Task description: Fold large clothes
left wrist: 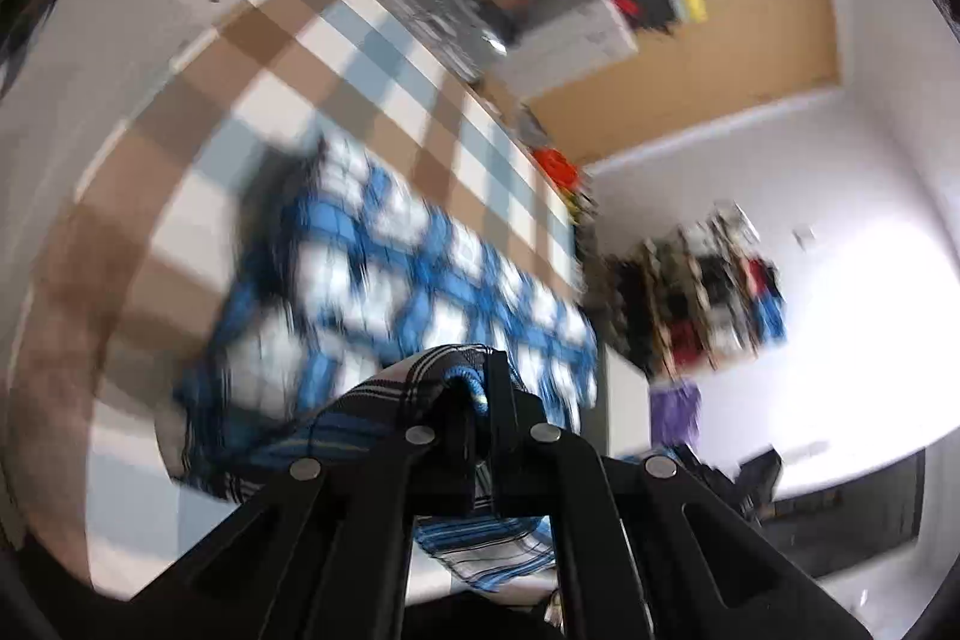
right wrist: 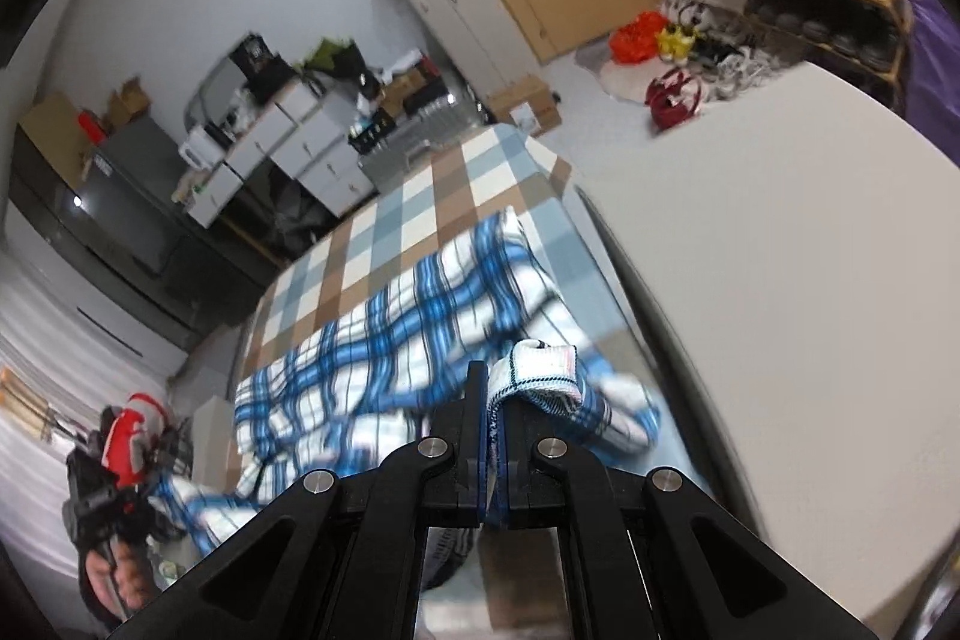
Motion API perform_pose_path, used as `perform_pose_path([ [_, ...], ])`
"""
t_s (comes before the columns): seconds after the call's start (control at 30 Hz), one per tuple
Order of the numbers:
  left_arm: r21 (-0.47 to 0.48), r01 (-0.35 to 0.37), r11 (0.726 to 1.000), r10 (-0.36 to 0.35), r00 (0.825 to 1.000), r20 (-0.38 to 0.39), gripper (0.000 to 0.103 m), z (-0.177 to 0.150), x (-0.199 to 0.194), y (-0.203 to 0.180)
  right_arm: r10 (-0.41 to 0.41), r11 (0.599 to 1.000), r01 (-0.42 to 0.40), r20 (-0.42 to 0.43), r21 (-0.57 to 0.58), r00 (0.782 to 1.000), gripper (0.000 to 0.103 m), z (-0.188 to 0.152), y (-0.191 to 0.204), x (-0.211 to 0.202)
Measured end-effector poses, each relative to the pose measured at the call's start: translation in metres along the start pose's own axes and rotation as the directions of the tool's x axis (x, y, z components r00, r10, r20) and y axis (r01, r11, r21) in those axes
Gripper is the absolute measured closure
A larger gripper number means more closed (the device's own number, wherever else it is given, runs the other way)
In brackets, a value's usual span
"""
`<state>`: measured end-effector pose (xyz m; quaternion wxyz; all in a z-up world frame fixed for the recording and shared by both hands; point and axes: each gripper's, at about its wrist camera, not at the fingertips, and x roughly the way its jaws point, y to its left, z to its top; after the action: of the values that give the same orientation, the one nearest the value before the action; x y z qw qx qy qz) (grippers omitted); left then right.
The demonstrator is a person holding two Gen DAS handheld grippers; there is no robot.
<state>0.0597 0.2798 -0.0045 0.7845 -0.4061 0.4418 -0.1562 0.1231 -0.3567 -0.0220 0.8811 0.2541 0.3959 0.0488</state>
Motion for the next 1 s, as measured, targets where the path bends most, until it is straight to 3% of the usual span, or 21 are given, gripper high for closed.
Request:
perform_pose_path([
  [0.13, -0.108, -0.036, 0.993, 0.035, 0.999, -0.009, 0.103, 0.052, 0.032, 0.012, -0.057, 0.998, 0.056, -0.096, -0.016, 0.994, 0.101, 0.065, 0.018, 0.060],
  [0.2, -0.175, -0.035, 0.984, 0.025, 0.998, -0.061, 0.103, 0.076, 0.059, 0.027, -0.101, 0.995, 0.102, -0.145, -0.004, 0.984, 0.101, 0.095, 0.021, 0.106],
  [0.3, -0.320, -0.054, 0.946, 0.018, 0.993, -0.114, 0.103, 0.091, 0.076, 0.056, -0.149, 0.989, 0.148, -0.261, -0.022, 0.954, 0.098, 0.109, 0.019, 0.167],
  [0.37, -0.341, -0.078, 0.937, 0.027, 0.988, -0.152, 0.101, 0.095, 0.082, 0.065, -0.175, 0.984, 0.177, -0.319, -0.022, 0.932, 0.095, 0.111, 0.014, 0.201],
  [0.4, -0.332, -0.114, 0.937, 0.056, 0.982, -0.178, 0.089, 0.096, 0.082, 0.067, -0.163, 0.986, 0.168, -0.345, -0.016, 0.924, 0.087, 0.110, 0.012, 0.213],
  [0.43, -0.324, -0.120, 0.938, 0.058, 0.979, -0.194, 0.067, 0.097, 0.080, 0.068, -0.145, 0.988, 0.154, -0.346, -0.001, 0.927, 0.082, 0.111, 0.009, 0.219],
  [0.5, -0.315, -0.101, 0.944, 0.038, 0.979, -0.198, 0.035, 0.098, 0.071, 0.068, -0.090, 0.995, 0.099, -0.282, 0.017, 0.955, 0.059, 0.114, 0.006, 0.215],
  [0.53, -0.312, -0.083, 0.947, 0.031, 0.986, -0.167, 0.034, 0.098, 0.060, 0.067, -0.076, 0.996, 0.082, -0.254, 0.017, 0.964, 0.053, 0.116, 0.006, 0.209],
  [0.6, -0.292, -0.071, 0.954, 0.049, 0.995, -0.082, 0.031, 0.098, 0.036, 0.063, -0.063, 0.998, 0.067, -0.158, 0.016, 0.985, 0.026, 0.118, 0.006, 0.190],
  [0.7, -0.258, -0.078, 0.963, 0.068, 0.997, -0.048, 0.024, 0.085, 0.013, 0.057, -0.006, 0.998, 0.001, -0.091, -0.055, 0.996, 0.021, 0.109, 0.021, 0.165],
  [0.77, -0.232, -0.087, 0.969, 0.070, 0.994, -0.079, 0.024, 0.071, 0.013, 0.052, 0.017, 0.990, -0.021, -0.026, -0.140, 1.000, 0.019, 0.097, 0.036, 0.144],
  [0.83, -0.185, -0.067, 0.980, 0.046, 0.992, -0.114, 0.024, 0.052, 0.018, 0.042, 0.046, 0.970, -0.036, 0.036, -0.242, 0.998, 0.010, 0.077, 0.055, 0.124],
  [0.9, -0.096, -0.062, 0.993, 0.043, 0.982, -0.185, 0.024, 0.023, 0.026, 0.025, 0.083, 0.930, -0.081, -0.012, -0.358, 0.997, 0.000, 0.046, 0.076, 0.118],
  [1.0, 0.022, -0.068, 0.997, 0.072, 0.952, -0.296, 0.024, -0.016, 0.050, 0.006, -0.002, 0.876, -0.063, -0.134, -0.479, 0.991, 0.000, 0.007, 0.096, 0.136],
])
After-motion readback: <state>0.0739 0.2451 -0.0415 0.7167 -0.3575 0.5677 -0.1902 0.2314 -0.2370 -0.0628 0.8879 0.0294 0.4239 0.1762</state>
